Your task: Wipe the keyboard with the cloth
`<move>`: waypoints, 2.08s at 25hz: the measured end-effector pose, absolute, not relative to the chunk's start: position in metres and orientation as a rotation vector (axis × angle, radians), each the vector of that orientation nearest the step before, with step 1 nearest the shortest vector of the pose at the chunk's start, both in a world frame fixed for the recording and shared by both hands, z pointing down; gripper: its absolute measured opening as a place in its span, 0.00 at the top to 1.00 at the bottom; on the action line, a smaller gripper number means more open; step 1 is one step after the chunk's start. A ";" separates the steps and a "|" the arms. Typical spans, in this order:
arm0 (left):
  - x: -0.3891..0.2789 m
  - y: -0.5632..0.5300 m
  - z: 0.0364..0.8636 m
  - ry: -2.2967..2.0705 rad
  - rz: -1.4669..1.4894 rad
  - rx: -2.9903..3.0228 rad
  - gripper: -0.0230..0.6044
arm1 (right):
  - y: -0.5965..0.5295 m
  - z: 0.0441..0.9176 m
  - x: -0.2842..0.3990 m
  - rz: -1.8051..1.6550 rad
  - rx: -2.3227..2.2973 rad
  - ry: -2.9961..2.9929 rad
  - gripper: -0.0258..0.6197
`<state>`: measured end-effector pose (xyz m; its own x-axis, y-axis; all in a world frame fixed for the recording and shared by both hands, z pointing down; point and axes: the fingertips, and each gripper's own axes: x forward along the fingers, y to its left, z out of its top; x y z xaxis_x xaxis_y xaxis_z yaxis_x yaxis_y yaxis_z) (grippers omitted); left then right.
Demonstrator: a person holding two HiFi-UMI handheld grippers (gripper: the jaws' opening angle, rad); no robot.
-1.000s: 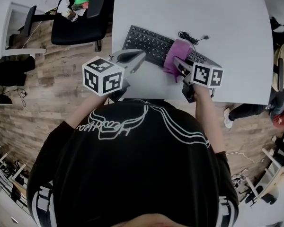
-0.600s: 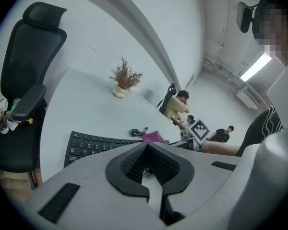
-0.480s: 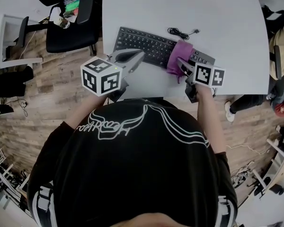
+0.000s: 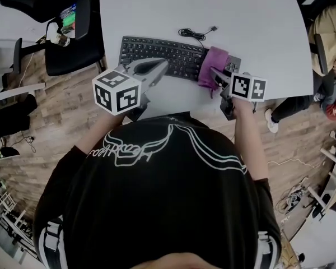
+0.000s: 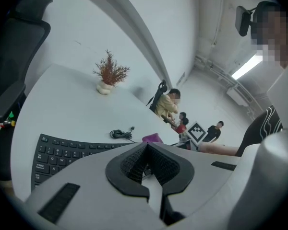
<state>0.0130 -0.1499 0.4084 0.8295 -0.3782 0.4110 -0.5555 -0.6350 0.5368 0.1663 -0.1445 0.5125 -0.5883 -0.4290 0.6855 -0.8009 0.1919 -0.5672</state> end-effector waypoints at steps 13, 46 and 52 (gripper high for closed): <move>0.051 -0.150 0.410 -0.597 0.361 2.353 0.96 | -0.131 0.516 0.232 1.385 1.268 -2.026 0.87; -0.054 -0.137 0.414 -0.848 0.299 2.251 0.96 | -0.156 0.458 0.103 1.223 0.999 -2.298 0.87; -0.084 -0.129 0.415 -0.936 0.262 2.201 0.96 | -0.162 0.470 0.064 1.231 0.902 -2.297 0.87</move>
